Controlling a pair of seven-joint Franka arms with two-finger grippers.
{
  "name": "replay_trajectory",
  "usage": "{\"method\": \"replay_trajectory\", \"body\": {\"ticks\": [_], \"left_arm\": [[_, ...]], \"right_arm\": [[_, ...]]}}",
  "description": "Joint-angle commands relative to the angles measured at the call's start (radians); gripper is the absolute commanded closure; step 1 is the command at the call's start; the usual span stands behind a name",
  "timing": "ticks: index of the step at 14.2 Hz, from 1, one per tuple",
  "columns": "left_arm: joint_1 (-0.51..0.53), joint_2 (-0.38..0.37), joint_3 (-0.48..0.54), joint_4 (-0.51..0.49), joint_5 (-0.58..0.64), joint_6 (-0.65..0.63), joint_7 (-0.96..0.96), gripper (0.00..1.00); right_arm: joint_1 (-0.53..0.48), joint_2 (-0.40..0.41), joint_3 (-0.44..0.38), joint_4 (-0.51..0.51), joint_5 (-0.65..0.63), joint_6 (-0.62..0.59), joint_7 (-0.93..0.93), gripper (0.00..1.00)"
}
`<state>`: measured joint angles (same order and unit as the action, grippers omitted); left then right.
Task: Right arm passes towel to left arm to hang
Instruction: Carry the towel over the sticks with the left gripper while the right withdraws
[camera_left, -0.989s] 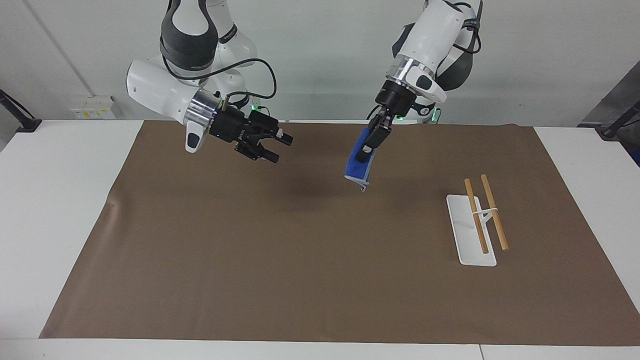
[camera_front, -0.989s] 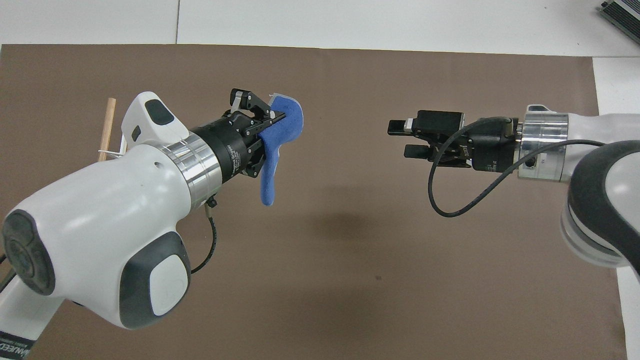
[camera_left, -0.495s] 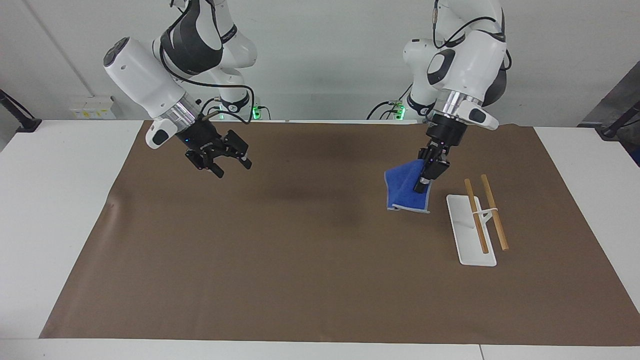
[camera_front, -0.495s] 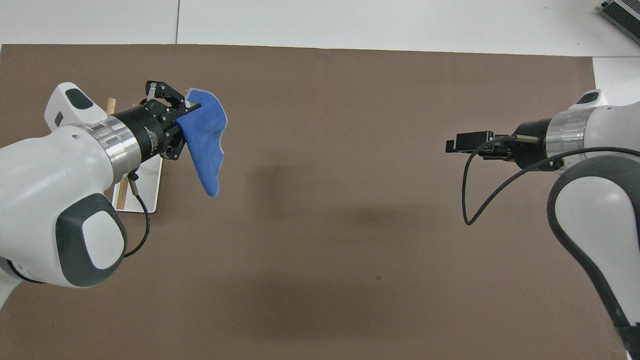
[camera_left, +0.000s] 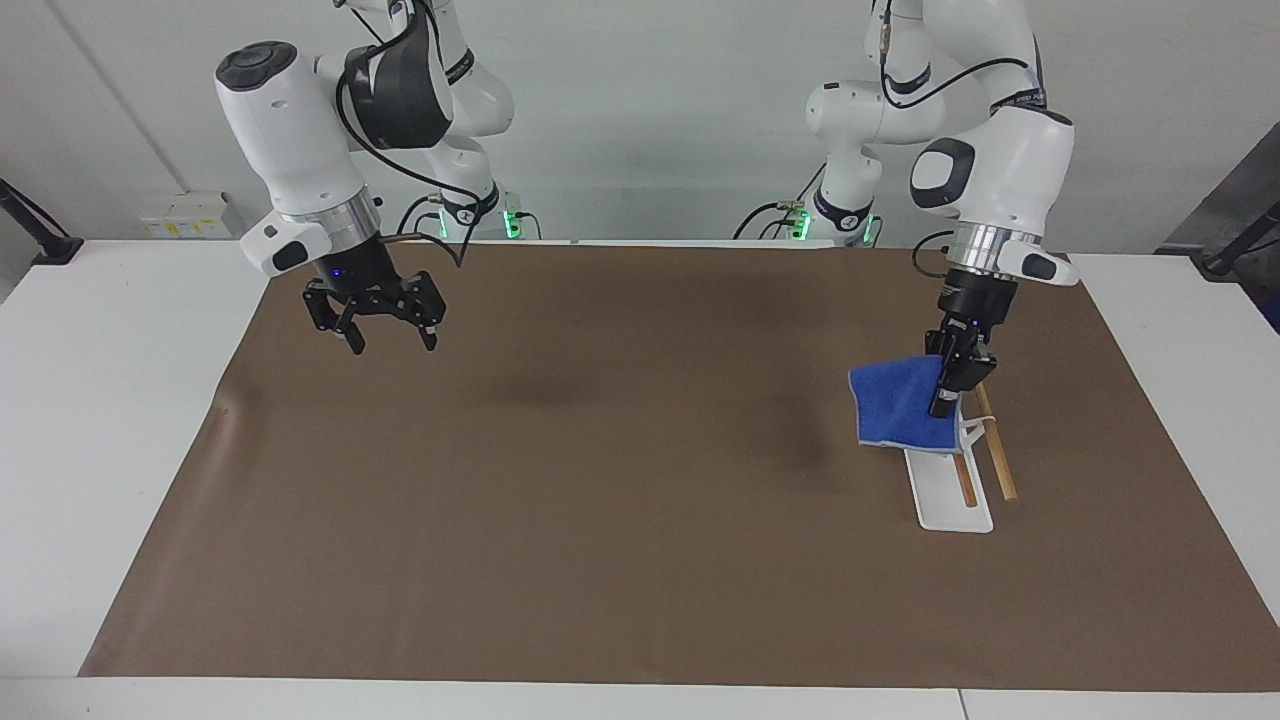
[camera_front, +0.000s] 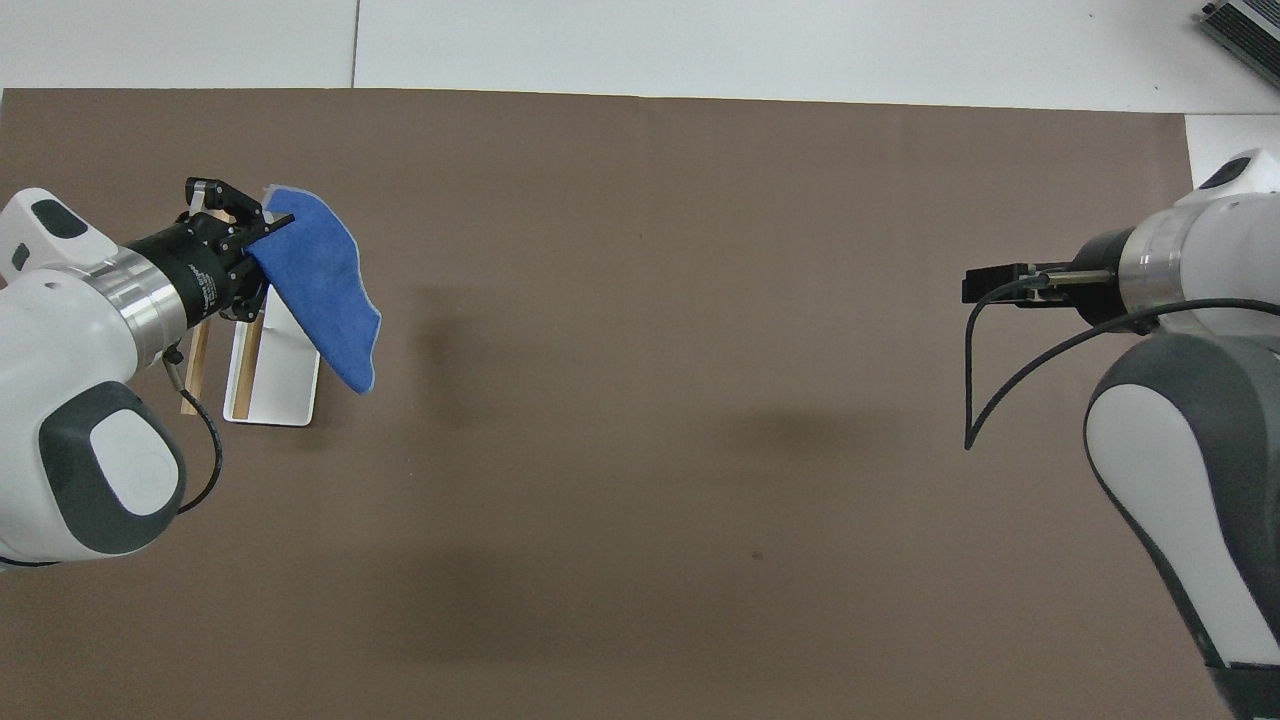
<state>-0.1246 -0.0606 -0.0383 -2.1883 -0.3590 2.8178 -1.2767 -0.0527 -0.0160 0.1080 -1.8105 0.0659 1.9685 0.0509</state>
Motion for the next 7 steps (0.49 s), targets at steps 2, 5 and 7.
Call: {"method": "replay_trajectory", "body": {"ticks": [2, 5, 7], "left_arm": [[0.075, 0.005, -0.012, -0.028, 0.006, 0.055, 0.056, 1.0], [0.14, 0.028, -0.012, -0.027, 0.006, 0.091, 0.094, 1.0], [0.172, 0.035, -0.014, -0.027, 0.006, 0.094, 0.109, 1.0]], "right_arm": [[-0.032, 0.011, 0.009, 0.14, -0.084, -0.172, 0.018, 0.0], [-0.044, 0.063, 0.009, 0.268, -0.089, -0.299, 0.018, 0.0], [-0.033, 0.067, -0.001, 0.269, -0.092, -0.313, 0.02, 0.0]]}}
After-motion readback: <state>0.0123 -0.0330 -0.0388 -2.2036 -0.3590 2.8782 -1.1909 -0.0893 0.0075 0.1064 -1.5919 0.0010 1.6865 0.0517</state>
